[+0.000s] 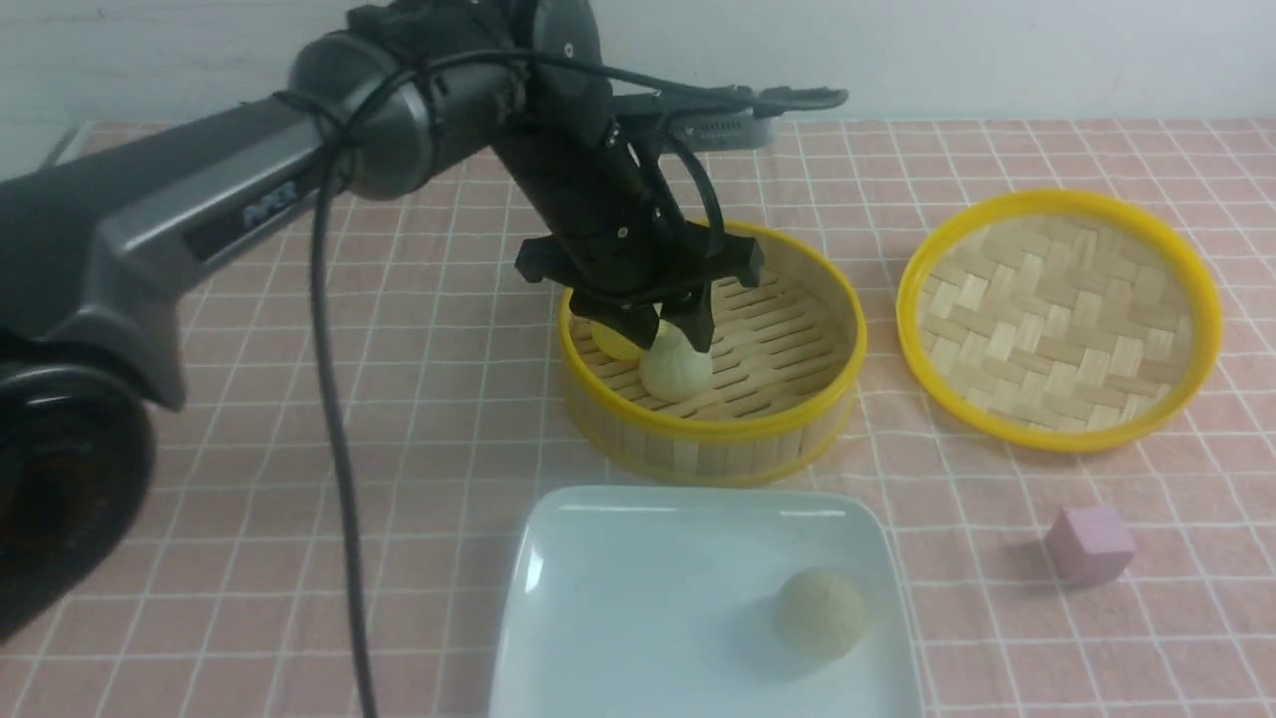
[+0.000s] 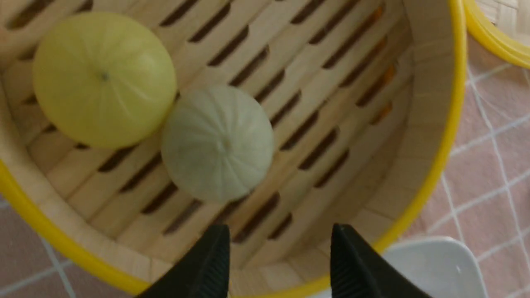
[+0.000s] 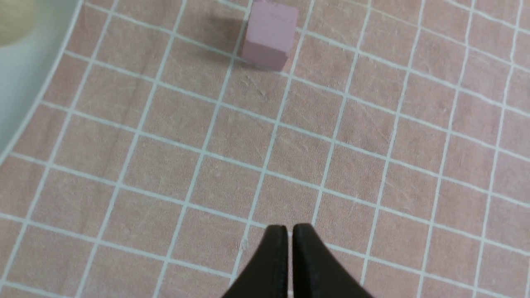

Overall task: Put the steamed buns into the plate on the pink tablecloth.
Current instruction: 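Reach into the bamboo steamer and grasp a bun with the left gripper, then carry the bun from the bamboo steamer to the plate with the left gripper, then reach into the bamboo steamer and grasp a bun with the left gripper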

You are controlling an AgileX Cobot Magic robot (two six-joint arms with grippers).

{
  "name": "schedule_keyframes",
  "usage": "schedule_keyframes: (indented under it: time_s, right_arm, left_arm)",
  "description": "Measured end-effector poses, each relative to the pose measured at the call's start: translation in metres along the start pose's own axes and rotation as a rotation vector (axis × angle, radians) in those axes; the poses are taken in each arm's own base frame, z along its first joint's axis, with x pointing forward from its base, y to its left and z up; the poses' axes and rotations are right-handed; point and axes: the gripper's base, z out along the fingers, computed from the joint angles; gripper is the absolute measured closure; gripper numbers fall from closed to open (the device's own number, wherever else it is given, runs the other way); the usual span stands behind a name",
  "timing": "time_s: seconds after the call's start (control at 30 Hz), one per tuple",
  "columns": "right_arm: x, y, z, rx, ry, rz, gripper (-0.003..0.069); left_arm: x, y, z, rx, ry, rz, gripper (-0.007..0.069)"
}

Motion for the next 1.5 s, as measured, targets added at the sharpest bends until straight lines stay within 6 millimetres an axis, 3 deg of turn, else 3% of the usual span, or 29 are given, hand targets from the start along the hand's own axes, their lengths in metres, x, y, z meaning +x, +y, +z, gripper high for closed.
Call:
schedule_keyframes:
  time_s: [0.13,0.27,0.4,0.47,0.6,0.63,0.67,0.7,0.77,0.83,0.87,0.93,1.0,1.17,1.33,1.4,1.5]
  right_arm:
    - [-0.002,0.000,0.000,0.001,-0.023,-0.004,0.0643]
    - [-0.002,0.000,0.001,0.002,-0.025,-0.006,0.0637]
    - [-0.002,0.000,0.001,0.002,-0.025,-0.006,0.0631]
    - [-0.002,0.000,0.001,0.002,-0.025,-0.006,0.0631]
    - [-0.002,0.000,0.001,0.002,-0.025,-0.006,0.0627]
    - [-0.002,0.000,0.001,0.002,-0.025,-0.006,0.0624]
    - [-0.002,0.000,0.001,0.002,-0.025,-0.006,0.0623]
    - [-0.002,0.000,0.001,0.004,-0.026,-0.007,0.0619]
    - [-0.002,0.000,0.001,0.004,-0.026,-0.007,0.0616]
    - [-0.002,0.000,0.001,0.002,-0.030,-0.007,0.0614]
    - [-0.003,0.000,0.001,-0.001,-0.033,-0.006,0.0613]
    - [-0.003,0.000,0.001,-0.003,-0.035,-0.005,0.0613]
    - [-0.003,0.000,0.001,-0.003,-0.040,-0.006,0.0610]
    - [-0.004,0.001,0.001,-0.006,-0.047,-0.005,0.0608]
    - [-0.004,0.001,0.001,-0.007,-0.046,-0.004,0.0608]
    - [-0.004,0.001,0.001,-0.007,-0.046,-0.003,0.0605]
    - [-0.004,0.001,0.001,-0.007,-0.046,-0.002,0.0601]
  left_arm:
    - [-0.004,0.005,0.026,-0.022,0.014,0.018,0.0254]
    - [-0.002,0.009,0.044,-0.047,0.027,0.037,0.0329]
    - [-0.001,0.008,0.041,-0.048,0.039,0.048,0.0559]
    - [-0.001,0.006,0.029,-0.045,0.044,0.064,0.0589]
    - [0.001,-0.008,-0.044,-0.033,0.022,0.118,0.0599]
    - [0.005,-0.012,-0.074,-0.037,0.009,0.133,0.0599]
    - [0.005,-0.012,-0.074,-0.037,0.009,0.133,0.0599]
    - [0.011,-0.016,-0.100,-0.035,-0.010,0.145,0.0599]
    - [0.024,-0.020,-0.116,-0.032,-0.004,0.158,0.0599]
    - [0.041,-0.025,-0.110,-0.033,0.059,0.173,0.0599]
    - [0.058,-0.028,-0.094,-0.034,0.137,0.179,0.0599]
    - [0.071,-0.031,-0.076,-0.037,0.195,0.179,0.0599]
    - [0.095,-0.041,-0.034,-0.031,0.245,0.170,0.0593]
    - [0.112,-0.055,0.012,-0.028,0.239,0.130,0.0532]
    - [0.114,-0.055,0.028,-0.040,0.241,0.068,0.0376]
    - [0.109,-0.057,0.025,-0.038,0.222,0.048,0.0297]
    - [0.100,-0.060,0.016,-0.041,0.180,0.039,0.0268]
